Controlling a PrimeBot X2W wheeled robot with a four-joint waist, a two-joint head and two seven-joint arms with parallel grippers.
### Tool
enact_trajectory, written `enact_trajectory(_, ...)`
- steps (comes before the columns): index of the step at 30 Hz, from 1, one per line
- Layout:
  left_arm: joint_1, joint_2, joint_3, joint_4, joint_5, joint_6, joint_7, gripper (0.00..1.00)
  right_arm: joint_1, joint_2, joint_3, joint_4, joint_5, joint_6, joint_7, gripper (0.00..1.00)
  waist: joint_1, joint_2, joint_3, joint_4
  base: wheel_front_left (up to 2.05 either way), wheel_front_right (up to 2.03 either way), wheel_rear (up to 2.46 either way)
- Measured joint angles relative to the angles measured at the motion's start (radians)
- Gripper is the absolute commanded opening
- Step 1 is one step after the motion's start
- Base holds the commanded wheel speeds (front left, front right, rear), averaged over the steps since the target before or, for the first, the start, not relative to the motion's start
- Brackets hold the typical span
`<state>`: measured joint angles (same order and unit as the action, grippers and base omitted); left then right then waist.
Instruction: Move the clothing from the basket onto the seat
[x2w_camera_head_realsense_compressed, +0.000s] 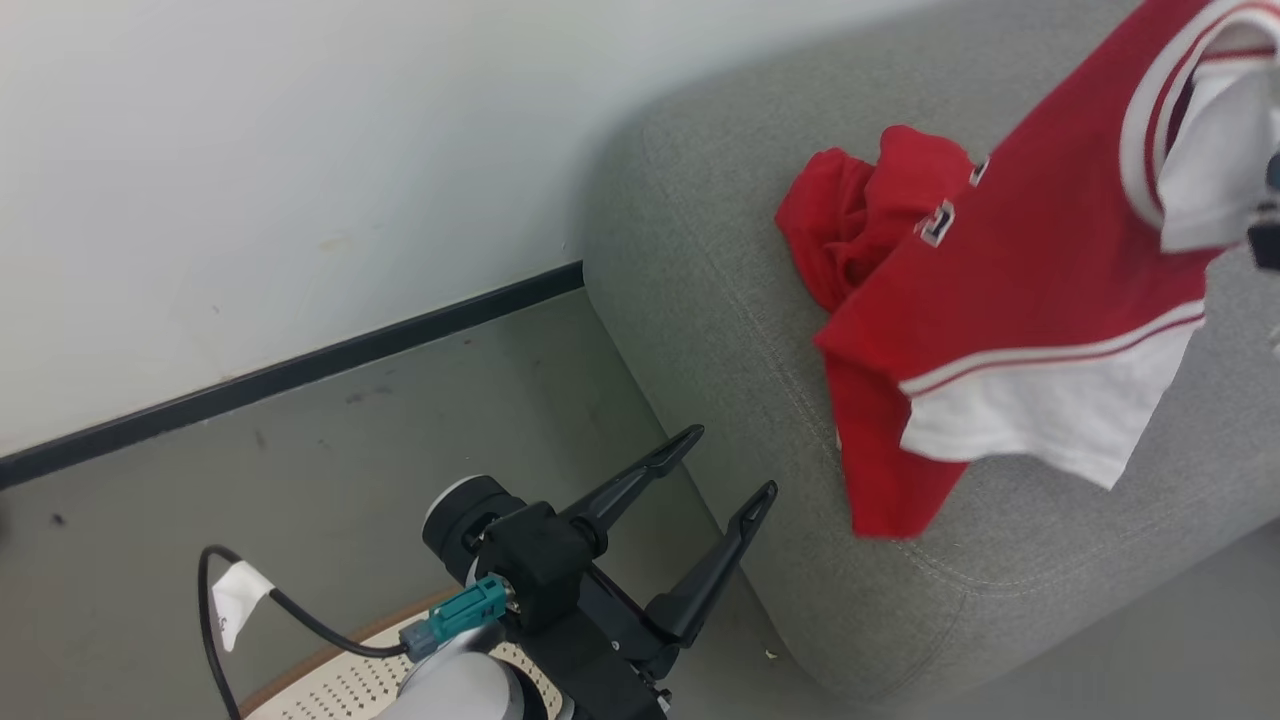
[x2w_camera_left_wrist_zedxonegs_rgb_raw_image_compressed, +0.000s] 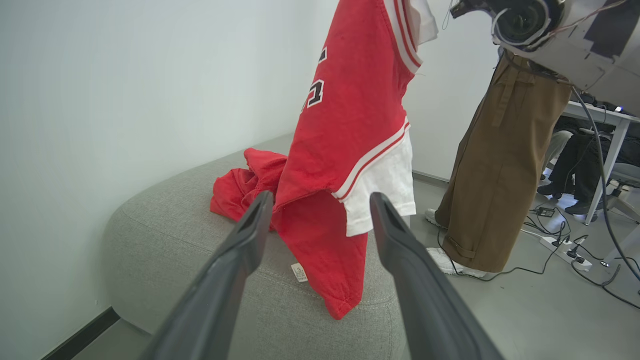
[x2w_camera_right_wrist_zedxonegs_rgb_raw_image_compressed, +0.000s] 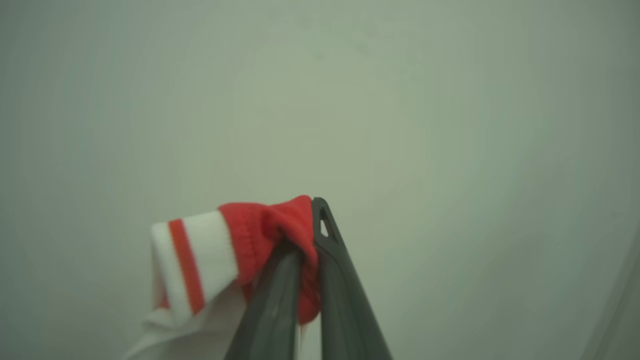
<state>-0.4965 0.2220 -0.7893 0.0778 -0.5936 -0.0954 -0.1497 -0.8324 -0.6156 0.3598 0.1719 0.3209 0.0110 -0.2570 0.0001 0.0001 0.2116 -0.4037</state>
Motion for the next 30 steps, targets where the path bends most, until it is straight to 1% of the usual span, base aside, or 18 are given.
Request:
enact_trajectory(5, -0.015, 0.010, 0.005, -0.022, 0.009, 0.007, 0.011, 1.00, -0.192, 0.011, -0.033, 0.098, 0.009, 0.024, 0.001, 0.00, 0.0001, 0.0000, 0.034, 0.031, 0.00, 0.00, 0.00)
enact_trajectory(8, -0.032, 0.013, 0.006, -0.034, 0.026, 0.008, 0.017, 1.00, -0.280, 0.004, -0.059, 0.160, 0.011, 0.029, 0.001, 0.00, 0.0001, 0.0000, 0.056, 0.050, 0.00, 0.00, 0.00)
enact_trajectory(13, -0.056, 0.024, 0.013, -0.063, 0.034, 0.014, 0.029, 1.00, -0.381, -0.022, -0.082, 0.255, 0.013, 0.035, 0.006, 0.00, -0.0001, 0.0000, 0.097, 0.079, 0.00, 0.00, 0.00)
enact_trajectory(17, -0.074, 0.029, 0.014, -0.082, 0.042, 0.016, 0.043, 1.00, -0.432, -0.051, -0.093, 0.331, 0.003, 0.038, 0.012, 0.00, 0.0000, 0.0000, 0.131, 0.098, 0.00, 0.00, 0.00)
enact_trajectory(22, -0.101, 0.029, 0.014, -0.098, 0.049, 0.016, 0.059, 1.00, -0.489, -0.069, -0.090, 0.443, -0.011, 0.045, 0.018, 0.00, 0.0000, 0.0001, 0.174, 0.117, 0.00, 0.00, 0.00)
enact_trajectory(24, -0.112, 0.030, 0.013, -0.102, 0.050, 0.016, 0.063, 1.00, -0.501, -0.066, -0.080, 0.475, -0.014, 0.051, 0.018, 0.00, 0.0000, 0.0000, 0.190, 0.125, 0.00, 0.00, 0.00)
enact_trajectory(30, -0.133, 0.030, 0.006, -0.110, 0.054, 0.016, 0.083, 1.00, -0.511, -0.045, -0.057, 0.579, -0.028, 0.049, 0.018, 0.00, 0.0000, 0.0001, 0.232, 0.148, 0.00, 0.00, 0.00)
